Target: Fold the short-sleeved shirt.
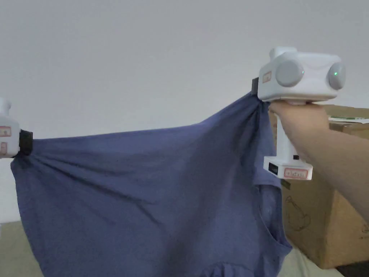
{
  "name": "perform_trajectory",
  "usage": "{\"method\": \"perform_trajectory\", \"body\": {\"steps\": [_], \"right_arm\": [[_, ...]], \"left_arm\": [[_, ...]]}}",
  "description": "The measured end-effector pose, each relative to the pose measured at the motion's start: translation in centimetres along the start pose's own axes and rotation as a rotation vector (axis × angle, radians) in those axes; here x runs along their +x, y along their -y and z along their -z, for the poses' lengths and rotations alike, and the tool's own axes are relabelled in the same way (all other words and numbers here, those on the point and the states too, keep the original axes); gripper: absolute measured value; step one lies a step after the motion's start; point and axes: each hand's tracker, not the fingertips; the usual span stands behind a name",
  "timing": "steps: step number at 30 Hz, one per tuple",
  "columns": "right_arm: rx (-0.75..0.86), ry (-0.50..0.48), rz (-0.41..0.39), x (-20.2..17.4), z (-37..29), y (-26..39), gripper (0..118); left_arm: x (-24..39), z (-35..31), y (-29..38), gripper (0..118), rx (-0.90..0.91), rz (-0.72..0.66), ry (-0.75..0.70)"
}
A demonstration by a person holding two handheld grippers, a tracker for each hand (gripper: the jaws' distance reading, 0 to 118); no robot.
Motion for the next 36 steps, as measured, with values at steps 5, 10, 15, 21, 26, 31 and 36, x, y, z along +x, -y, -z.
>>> {"method": "perform_trajectory", "body": {"steps": [5, 10, 15, 21, 26, 31, 36], "right_arm": [[-0.231, 0.031, 0.123, 2.0, 1.3, 15.1, 1], [-0.531, 0.067, 0.161, 5.9, -2.7, 32.5, 1], [-0.628, 0.008, 0.276, 11.6, -14.6, 42.1, 1], [-0.628, -0.018, 0.225, 16.3, -30.8, 45.3, 1], [-0.686, -0.064, 0.151, 17.2, -37.0, 44.9, 1], [-0.838, -0.138, -0.134, 16.2, -37.1, 43.7, 1], [-0.991, -0.090, -0.204, 15.3, -34.9, 45.0, 1]], "left_arm": [[1.8, 2.4, 10.8, 2, -0.165, -0.027, 0.062], [2.8, 0.7, 24.6, 2, -0.338, -0.064, 0.123], [0.7, -7.0, 35.1, 2, -0.401, -0.067, 0.176], [-2.4, -20.1, 42.3, 2, -0.442, -0.119, 0.218], [-3.1, -26.7, 44.1, 2, -0.527, -0.041, 0.274], [-3.0, -29.4, 44.4, 2, -0.601, 0.018, 0.257], [-2.2, -29.4, 45.2, 2, -0.645, 0.081, 0.230]]}}
